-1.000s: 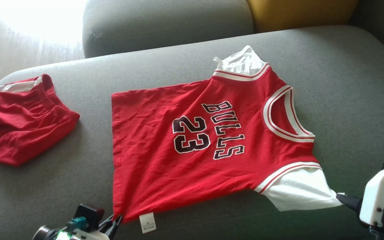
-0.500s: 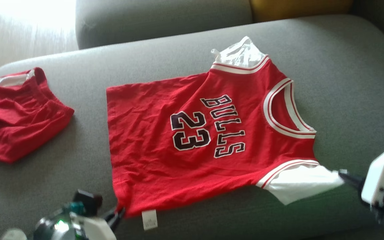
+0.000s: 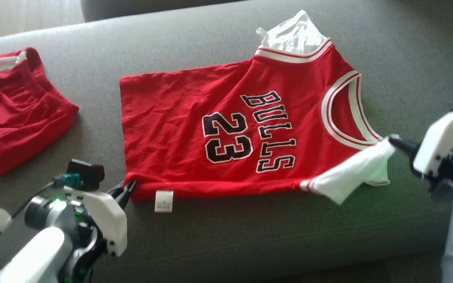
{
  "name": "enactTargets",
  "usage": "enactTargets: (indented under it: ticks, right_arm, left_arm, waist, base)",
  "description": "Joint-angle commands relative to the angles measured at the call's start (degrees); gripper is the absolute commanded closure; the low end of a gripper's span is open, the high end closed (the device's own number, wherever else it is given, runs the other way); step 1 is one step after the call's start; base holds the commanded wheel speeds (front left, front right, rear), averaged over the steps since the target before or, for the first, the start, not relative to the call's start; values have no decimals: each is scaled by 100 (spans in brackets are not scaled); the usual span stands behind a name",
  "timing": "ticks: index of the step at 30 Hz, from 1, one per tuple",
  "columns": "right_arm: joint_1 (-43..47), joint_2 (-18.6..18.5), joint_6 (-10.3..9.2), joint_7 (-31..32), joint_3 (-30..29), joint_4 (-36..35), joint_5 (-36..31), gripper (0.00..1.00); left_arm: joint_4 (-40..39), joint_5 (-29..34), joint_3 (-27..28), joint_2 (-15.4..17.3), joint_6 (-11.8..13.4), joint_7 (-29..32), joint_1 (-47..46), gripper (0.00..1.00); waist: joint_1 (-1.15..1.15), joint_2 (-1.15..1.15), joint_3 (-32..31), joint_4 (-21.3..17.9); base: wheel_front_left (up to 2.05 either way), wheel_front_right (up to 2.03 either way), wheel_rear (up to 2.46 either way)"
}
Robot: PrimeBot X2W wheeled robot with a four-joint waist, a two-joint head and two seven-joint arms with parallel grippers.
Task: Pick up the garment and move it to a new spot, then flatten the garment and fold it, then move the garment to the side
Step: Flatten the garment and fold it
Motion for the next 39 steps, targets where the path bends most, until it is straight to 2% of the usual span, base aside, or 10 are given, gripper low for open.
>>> enactTargets:
  ticks: [1, 18, 26, 39]
  right_arm:
    - [-443, -86, -1, -121, 117, -61, -46, 100]
    - [-1618, -188, -1, -1187, 161, 1366, -300, 100]
    - [-1859, -284, -1, -1532, 189, 1671, -258, 100]
    - [-2072, -366, -1, -1963, 231, 1972, -206, 100]
  left_arm:
    - [-53, -17, 283, 123, -45, 7, -437, 100]
    - [769, 140, 119, -244, -243, -131, -1182, 100]
    - [987, 204, 100, -438, -253, -327, -1460, 100]
    - [1277, 264, 76, -541, -212, -491, -1668, 100]
  waist:
    - [0, 0, 97, 16]
    - [0, 0, 597, 197]
    - [0, 0, 728, 281]
    - [0, 0, 831, 276]
  base:
    - [0, 0, 0]
    - [0, 0, 0]
    - [0, 0, 0]
    - [0, 0, 0]
